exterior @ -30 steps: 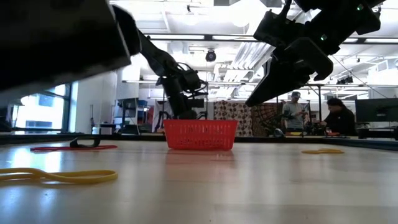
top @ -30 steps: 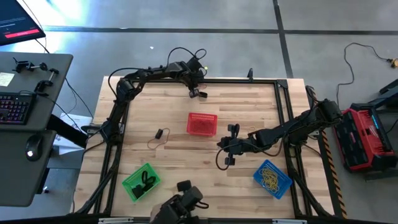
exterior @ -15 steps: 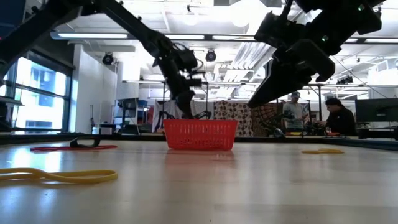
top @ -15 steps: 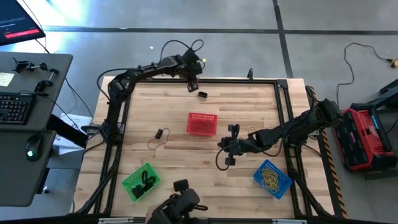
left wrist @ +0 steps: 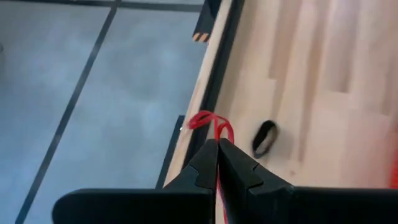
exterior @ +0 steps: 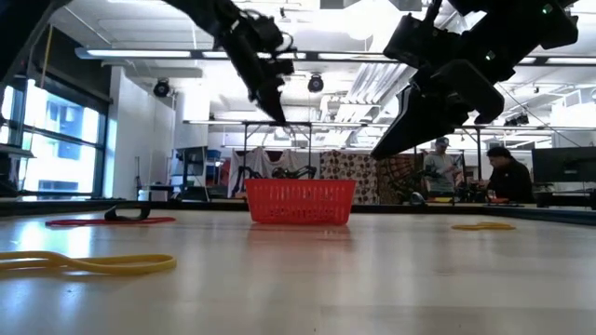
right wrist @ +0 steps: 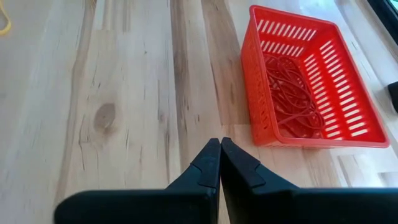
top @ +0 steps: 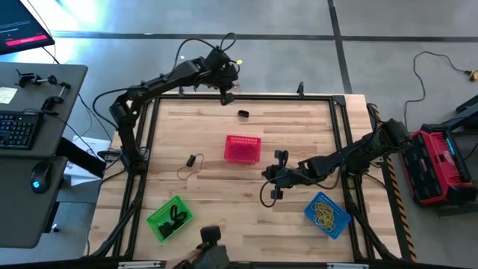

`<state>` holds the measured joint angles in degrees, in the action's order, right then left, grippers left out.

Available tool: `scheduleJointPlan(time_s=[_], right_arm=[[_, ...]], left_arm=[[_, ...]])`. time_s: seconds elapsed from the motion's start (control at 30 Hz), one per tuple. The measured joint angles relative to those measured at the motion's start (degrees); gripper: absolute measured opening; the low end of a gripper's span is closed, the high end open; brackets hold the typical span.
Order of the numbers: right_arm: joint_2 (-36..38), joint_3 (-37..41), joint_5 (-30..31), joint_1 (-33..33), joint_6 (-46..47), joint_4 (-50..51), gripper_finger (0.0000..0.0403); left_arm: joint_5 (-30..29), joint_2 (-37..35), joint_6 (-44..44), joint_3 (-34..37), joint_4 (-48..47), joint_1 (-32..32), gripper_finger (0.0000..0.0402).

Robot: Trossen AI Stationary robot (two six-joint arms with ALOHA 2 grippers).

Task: Sort rubber bands into baskets
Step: Put the red rubber band into the red bin

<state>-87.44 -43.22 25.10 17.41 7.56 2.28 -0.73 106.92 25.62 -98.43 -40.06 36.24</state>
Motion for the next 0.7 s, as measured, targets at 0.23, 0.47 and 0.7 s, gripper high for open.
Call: scheduleJointPlan(time_s=[0.23, 0.47, 0.7], right_arm=[[0.00, 0.00, -0.06, 0.00, -0.64, 0.11, 0.0000], [0.02, 3.12, -1.30, -0.86, -3.83, -6.37, 0.0000], [0.02, 17.42, -5.15, -3.44, -2.45, -31.80, 0.0000]], left_arm=[[2.74, -4.51, -0.80, 0.00, -2.85, -3.62, 0.0000], [6.21, -8.22, -1.91, 4.57, 0.75, -6.24, 0.0000], [6.33, -11.12, -2.59, 12.92, 6.69, -8.83, 0.0000]])
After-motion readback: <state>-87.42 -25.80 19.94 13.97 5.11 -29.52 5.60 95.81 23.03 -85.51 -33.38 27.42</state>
